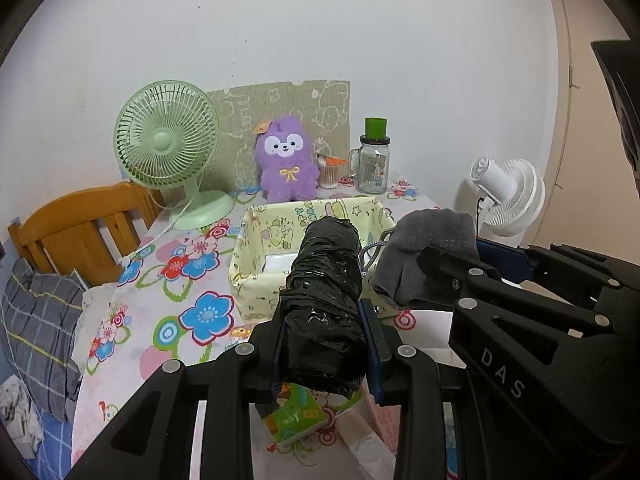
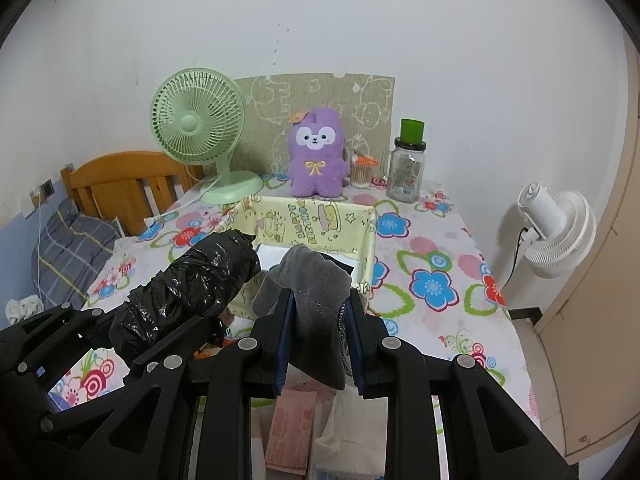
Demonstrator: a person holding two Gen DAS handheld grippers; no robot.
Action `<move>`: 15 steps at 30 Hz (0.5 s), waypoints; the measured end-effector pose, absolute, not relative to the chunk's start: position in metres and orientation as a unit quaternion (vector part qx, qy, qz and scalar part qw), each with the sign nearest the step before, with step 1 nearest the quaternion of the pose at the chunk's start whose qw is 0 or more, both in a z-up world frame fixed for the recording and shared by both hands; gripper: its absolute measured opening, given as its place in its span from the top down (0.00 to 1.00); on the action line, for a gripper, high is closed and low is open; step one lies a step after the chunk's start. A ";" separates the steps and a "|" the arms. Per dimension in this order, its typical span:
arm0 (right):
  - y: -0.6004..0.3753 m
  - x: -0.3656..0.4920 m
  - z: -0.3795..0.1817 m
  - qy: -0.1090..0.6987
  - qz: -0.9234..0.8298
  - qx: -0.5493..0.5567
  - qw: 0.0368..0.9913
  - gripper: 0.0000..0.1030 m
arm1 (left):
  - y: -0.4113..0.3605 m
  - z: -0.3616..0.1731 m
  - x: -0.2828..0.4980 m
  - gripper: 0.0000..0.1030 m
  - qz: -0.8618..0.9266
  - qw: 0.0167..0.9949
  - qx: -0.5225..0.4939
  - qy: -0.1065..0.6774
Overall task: Organize soft objects
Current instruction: 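Lift both held items and carry them over the fabric storage box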
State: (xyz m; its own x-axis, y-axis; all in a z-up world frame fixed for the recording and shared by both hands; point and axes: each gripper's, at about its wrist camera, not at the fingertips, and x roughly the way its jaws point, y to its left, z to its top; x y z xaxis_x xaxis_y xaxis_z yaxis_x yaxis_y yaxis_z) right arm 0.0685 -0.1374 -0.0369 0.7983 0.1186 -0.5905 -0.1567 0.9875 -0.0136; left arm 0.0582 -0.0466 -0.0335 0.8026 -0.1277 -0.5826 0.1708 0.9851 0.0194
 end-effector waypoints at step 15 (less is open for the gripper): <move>-0.134 0.087 -0.026 0.301 0.072 -0.034 0.950 0.73 | -0.044 -0.024 0.083 0.69 -0.082 0.950 0.036 0.298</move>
State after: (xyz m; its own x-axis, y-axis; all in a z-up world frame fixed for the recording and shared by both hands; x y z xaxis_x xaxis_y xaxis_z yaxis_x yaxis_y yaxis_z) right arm 0.0870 -0.1336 -0.0262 0.8090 0.1162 -0.5762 -0.1571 0.9873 -0.0216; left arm 0.0825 -0.0439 -0.0237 0.8088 -0.1347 -0.5725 0.1771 0.9840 0.0187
